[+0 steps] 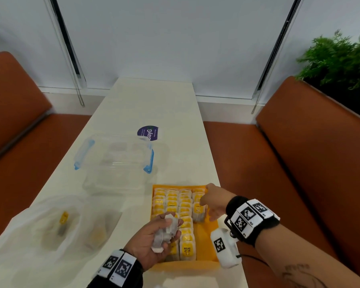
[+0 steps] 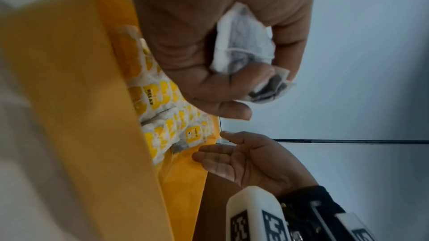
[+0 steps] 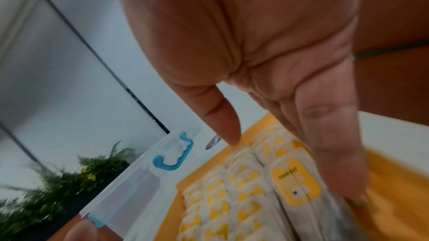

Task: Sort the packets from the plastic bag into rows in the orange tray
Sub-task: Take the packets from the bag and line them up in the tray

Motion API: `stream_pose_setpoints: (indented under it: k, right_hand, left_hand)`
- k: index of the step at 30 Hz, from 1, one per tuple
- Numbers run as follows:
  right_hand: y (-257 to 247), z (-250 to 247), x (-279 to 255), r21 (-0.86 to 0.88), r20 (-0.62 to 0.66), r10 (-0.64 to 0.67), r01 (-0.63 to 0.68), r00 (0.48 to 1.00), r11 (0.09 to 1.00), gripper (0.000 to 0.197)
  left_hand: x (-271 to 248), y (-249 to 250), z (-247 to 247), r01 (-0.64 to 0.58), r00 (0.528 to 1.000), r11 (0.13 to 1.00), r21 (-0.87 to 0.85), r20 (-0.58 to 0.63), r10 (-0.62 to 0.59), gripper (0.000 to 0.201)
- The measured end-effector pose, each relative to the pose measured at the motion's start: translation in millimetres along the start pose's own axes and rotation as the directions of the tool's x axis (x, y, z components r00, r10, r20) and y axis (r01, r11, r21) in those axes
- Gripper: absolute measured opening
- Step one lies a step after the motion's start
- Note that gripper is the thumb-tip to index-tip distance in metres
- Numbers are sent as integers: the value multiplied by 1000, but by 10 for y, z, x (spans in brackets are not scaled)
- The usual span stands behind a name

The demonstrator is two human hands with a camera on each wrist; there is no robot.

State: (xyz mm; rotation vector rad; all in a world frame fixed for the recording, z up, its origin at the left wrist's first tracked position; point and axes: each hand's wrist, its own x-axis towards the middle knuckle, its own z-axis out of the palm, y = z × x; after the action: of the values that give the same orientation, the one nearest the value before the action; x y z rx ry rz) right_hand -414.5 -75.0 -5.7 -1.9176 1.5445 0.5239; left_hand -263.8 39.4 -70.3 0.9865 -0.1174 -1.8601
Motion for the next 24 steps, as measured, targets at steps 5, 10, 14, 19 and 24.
stream_pose_setpoints:
  k: [5,10,14,19,24]
  right_hand:
    - [-93,49,87,302,-33,137,-121,990,945,83]
    - [-49,118,155,466,-97,84,-29,992,885,81]
    - [-71,120,77,432,-77,94,-52,993,900,86]
    - [-81,172,80,352,-43,31,-14,999,936,83]
    - [21,86,-5,403,-301,-36,161,953,901,69]
  left_hand:
    - [-70,36,29,-4,1000,1000,-23,-10,4,30]
    - [-113,72,32,-21,1000,1000,-23,-8,20,28]
    - [-109,77,22,-16,1000,999,-30,0,16,23]
    - [-88,63,50,9,1000,1000,-17,-6,-9,33]
    - [-25,71,55,18,1000,999,-49,5,-18,31]
